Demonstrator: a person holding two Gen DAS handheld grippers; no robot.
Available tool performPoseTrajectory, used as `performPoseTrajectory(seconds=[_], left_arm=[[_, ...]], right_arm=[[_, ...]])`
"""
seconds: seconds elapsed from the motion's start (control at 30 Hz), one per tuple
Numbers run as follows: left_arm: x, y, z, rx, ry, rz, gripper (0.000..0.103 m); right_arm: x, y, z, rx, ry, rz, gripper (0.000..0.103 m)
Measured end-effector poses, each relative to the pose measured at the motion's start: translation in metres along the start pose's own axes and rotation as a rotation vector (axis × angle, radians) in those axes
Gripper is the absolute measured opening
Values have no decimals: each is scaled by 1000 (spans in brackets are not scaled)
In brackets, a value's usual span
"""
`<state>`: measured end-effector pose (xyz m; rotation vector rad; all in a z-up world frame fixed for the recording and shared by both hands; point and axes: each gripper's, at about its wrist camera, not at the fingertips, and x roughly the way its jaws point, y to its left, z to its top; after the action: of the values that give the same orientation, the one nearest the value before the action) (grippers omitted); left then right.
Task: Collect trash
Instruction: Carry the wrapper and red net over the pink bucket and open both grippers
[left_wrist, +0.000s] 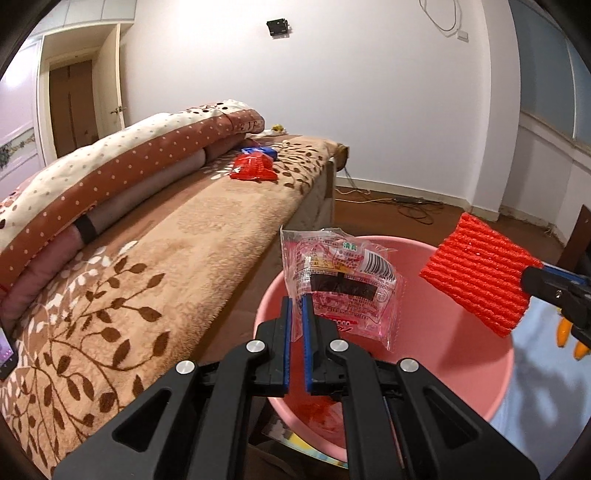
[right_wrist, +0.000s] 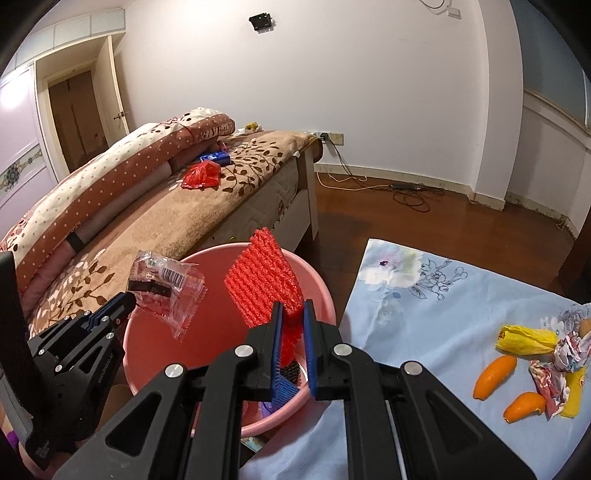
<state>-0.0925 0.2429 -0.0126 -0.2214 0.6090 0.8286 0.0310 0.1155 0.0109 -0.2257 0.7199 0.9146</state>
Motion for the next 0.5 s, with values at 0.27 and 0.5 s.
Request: performPoseTrajectory(seconds=[0.27,0.5], left_arm=[[3,0,-3,9,0,19,5],[6,-3,-5,19,31,4,15]], right_arm=[[8,11,-2,-34,17,14,11],[9,16,-4,-54,24,29,35]])
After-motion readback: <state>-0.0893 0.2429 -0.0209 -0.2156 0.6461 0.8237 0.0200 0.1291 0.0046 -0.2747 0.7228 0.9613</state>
